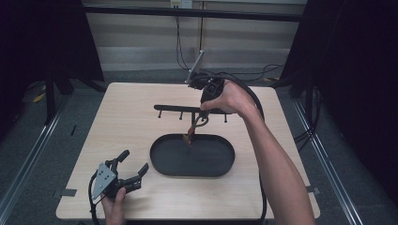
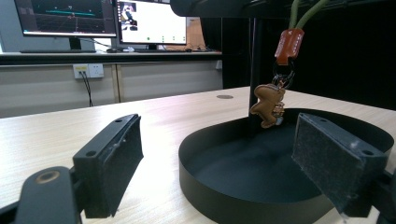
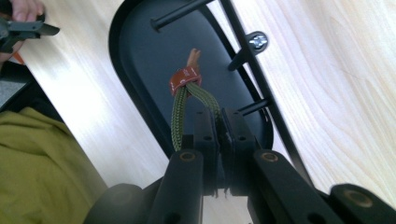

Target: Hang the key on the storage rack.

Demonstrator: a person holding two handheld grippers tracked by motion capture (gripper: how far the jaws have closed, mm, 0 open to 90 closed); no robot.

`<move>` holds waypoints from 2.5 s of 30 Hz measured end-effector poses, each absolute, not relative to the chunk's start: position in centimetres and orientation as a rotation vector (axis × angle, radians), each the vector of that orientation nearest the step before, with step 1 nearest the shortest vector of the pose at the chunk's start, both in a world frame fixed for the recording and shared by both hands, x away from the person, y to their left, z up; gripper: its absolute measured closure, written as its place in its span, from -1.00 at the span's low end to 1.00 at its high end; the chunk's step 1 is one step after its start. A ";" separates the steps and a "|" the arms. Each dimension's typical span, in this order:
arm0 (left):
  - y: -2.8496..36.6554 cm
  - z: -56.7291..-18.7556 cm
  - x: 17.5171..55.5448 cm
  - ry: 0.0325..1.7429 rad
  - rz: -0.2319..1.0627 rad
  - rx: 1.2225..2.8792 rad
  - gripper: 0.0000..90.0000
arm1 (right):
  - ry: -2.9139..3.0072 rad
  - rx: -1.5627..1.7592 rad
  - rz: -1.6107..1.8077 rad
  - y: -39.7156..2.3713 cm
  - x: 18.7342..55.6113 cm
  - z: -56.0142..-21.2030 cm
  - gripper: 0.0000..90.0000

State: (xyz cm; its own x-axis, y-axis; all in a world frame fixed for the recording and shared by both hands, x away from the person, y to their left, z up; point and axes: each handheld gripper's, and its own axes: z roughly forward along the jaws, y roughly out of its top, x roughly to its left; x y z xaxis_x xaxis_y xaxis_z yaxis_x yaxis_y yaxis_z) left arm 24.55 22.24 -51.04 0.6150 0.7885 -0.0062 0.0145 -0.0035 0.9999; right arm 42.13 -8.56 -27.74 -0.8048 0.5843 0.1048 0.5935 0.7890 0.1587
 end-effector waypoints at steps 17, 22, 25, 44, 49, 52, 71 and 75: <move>22.3 -51.0 24.6 0.711 0.699 1.468 -0.65 | -2.941 -0.970 -0.347 -8.5 42.8 -28.2 0.86; 22.3 -51.0 24.6 0.711 0.700 1.469 -0.65 | -2.939 -0.973 -0.364 -8.6 42.8 -28.2 0.85; 22.3 -51.0 24.6 0.712 0.697 1.464 -0.65 | -2.933 -0.981 -0.369 -8.7 42.9 -28.2 0.81; 22.3 -51.0 24.6 0.713 0.694 1.466 -0.65 | -2.926 -1.014 -0.452 -9.9 41.7 -27.6 0.34; 22.2 -51.1 24.6 0.713 0.691 1.461 -0.65 | -2.919 -1.012 -0.512 -10.5 40.9 -28.3 0.24; 22.2 -51.1 24.6 0.713 0.694 1.461 -0.65 | -2.916 -1.013 -0.551 -10.8 40.6 -28.4 0.23; 22.3 -51.0 24.5 0.711 0.695 1.472 -0.65 | -2.866 -1.054 -0.830 -14.1 36.7 -29.8 0.17; 22.3 -51.0 24.5 0.717 0.696 1.465 -0.65 | -2.841 -1.050 -0.942 -15.1 35.6 -30.2 0.16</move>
